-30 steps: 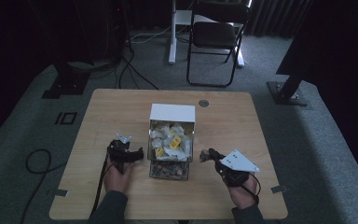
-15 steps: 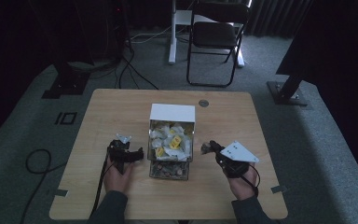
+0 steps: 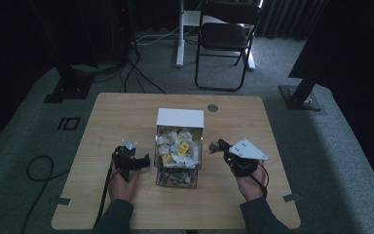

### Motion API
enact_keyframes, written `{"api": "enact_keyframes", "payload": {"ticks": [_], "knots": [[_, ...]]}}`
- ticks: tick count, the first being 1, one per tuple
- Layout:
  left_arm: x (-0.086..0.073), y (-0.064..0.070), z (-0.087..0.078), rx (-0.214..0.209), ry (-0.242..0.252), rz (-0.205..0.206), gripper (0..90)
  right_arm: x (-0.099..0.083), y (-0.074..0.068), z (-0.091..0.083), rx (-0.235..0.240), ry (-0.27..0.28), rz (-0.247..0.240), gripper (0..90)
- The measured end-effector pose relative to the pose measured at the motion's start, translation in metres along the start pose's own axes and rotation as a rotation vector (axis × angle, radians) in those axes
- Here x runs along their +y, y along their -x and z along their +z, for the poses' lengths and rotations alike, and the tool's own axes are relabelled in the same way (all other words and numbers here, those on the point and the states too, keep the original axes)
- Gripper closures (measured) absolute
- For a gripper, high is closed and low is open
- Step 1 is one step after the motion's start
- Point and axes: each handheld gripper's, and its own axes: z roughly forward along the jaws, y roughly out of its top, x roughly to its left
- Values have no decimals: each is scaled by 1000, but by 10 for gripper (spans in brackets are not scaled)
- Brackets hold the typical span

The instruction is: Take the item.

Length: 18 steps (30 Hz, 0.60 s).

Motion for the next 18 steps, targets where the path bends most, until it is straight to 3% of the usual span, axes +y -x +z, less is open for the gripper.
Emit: {"api": "enact_keyframes", "payload": {"ticks": [18], "knots": [[0, 0, 0, 0, 0, 0, 84, 11, 13, 28, -19, -13, -4, 900]]}}
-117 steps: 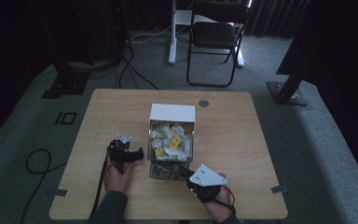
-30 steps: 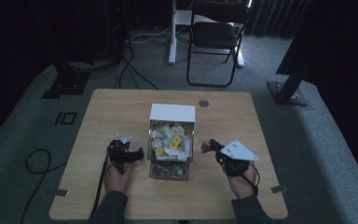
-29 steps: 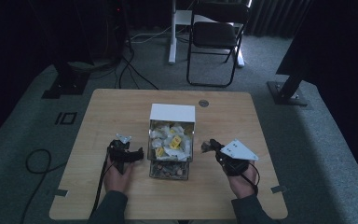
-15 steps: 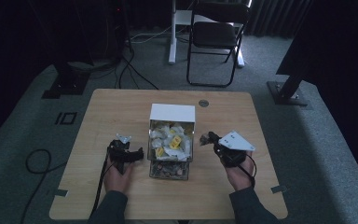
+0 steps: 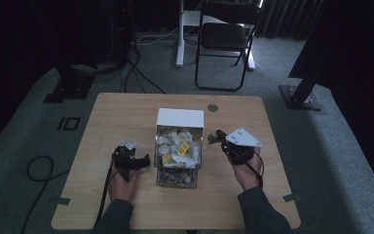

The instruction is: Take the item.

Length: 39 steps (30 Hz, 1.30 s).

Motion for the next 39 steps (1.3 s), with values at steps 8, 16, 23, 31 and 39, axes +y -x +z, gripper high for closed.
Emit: {"api": "enact_keyframes", "payload": {"ticks": [8, 16, 23, 31, 39], "knots": [[0, 0, 0, 0, -1, 0, 85, 2, 4, 14, -10, -9, 2, 900], [0, 0, 0, 0, -1, 1, 84, 4, 9, 26, -14, -23, 8, 900], [0, 0, 0, 0, -1, 0, 84, 4, 11, 35, -12, -31, 14, 900], [0, 0, 0, 0, -1, 0, 84, 4, 13, 48, -7, -43, 23, 900], [0, 0, 0, 0, -1, 0, 84, 7, 13, 56, 1, -55, 22, 900]]}}
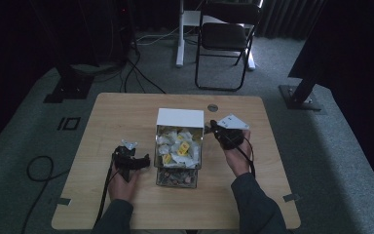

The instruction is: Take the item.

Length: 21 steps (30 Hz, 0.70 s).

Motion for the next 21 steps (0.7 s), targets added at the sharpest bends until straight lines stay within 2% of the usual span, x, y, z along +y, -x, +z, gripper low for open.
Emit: {"api": "enact_keyframes", "payload": {"ticks": [3, 4, 6, 7, 8, 9, 10, 15, 21], "knots": [[0, 0, 0, 0, 0, 0, 84, -1, 1, 4, 12, -17, 15, 900], [0, 0, 0, 0, 0, 0, 85, -2, 3, 6, 27, -26, 34, 777], [0, 0, 0, 0, 0, 0, 84, -5, 7, 8, 62, -29, 72, 587], [0, 0, 0, 0, 0, 0, 85, -6, 7, 9, 70, -33, 76, 527], [0, 0, 0, 0, 0, 0, 84, -8, 5, 9, 80, -43, 67, 429], [0, 0, 0, 0, 0, 0, 84, -8, 5, 9, 80, -43, 67, 429], [0, 0, 0, 0, 0, 0, 85, -10, 4, 9, 87, -47, 59, 370], [0, 0, 0, 0, 0, 0, 84, -13, 5, 8, 103, -49, 70, 336], [0, 0, 0, 0, 0, 0, 85, -17, 8, 2, 101, -50, 72, 330]]}}
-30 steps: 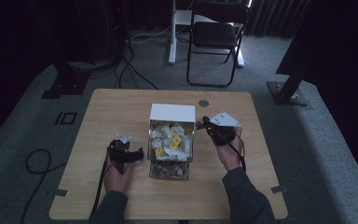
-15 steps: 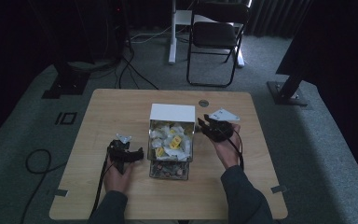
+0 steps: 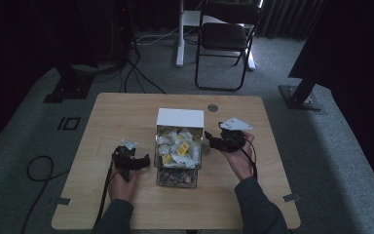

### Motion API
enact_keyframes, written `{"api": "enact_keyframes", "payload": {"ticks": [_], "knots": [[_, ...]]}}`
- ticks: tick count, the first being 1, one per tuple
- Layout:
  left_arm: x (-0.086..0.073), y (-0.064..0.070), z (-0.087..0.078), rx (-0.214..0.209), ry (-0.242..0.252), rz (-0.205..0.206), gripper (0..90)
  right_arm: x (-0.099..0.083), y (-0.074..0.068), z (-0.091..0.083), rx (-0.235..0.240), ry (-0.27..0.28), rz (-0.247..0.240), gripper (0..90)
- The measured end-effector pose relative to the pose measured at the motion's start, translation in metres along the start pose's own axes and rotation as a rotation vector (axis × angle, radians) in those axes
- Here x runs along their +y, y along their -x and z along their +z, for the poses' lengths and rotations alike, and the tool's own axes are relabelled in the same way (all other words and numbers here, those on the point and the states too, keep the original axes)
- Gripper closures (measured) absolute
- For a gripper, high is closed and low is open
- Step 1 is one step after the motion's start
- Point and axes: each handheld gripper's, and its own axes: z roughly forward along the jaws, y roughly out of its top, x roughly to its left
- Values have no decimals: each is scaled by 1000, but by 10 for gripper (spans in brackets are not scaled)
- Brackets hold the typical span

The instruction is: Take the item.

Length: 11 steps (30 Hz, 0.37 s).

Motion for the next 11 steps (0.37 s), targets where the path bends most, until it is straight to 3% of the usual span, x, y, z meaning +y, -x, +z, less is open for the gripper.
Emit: {"api": "enact_keyframes", "payload": {"ticks": [11], "knots": [[0, 0, 0, 0, 0, 0, 84, -19, 17, -15, -35, -21, 18, 332]]}}
